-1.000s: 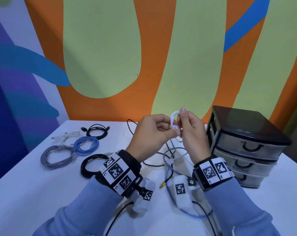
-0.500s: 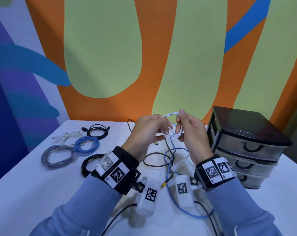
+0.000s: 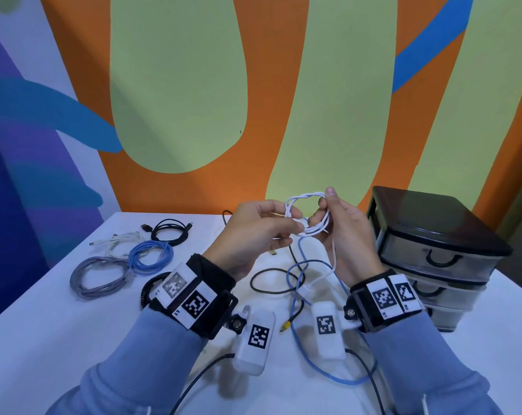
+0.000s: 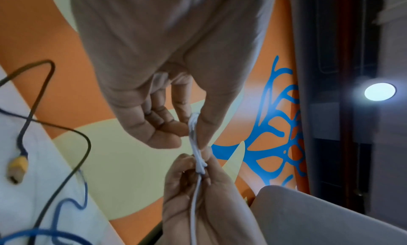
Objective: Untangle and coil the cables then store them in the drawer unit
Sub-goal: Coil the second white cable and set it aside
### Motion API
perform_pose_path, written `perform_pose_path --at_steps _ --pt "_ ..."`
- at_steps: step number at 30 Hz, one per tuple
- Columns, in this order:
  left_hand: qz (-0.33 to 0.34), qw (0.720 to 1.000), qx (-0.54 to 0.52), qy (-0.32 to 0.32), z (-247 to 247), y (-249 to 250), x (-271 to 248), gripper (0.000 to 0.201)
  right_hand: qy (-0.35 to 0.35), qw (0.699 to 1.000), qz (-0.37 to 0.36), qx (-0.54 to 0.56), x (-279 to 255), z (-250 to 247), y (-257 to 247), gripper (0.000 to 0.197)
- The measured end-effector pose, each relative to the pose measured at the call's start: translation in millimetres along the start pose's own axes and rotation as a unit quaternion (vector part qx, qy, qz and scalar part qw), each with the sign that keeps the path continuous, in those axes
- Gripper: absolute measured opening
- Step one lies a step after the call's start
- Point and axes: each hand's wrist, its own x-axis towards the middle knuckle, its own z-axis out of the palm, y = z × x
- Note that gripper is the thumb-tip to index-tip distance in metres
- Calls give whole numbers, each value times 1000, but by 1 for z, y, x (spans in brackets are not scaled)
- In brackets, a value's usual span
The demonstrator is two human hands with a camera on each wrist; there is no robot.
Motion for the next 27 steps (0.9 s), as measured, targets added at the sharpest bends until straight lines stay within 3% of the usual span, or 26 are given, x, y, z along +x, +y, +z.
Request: perform_pose_path --at_steps 3,6,12,19,23,27 --pt "11 999 9 39 -4 0 2 16 -18 1000 -7 12 1 0 0 36" --pt "35 996 26 75 -4 2 2 11 -24 999 -21 -42 0 1 -1 36" --pt "19 999 19 21 -11 10 -2 20 -40 999 -2 0 -5 3 -11 33" --pt "70 975 207 44 -21 7 2 20 -34 999 2 5 -5 6 -9 35" --pt "73 989 114 54 -18 8 2 25 -54 989 32 135 -8 10 -14 30" --pt "48 999 -12 5 -14 9 2 38 -96 976 67 186 -10 13 -15 29"
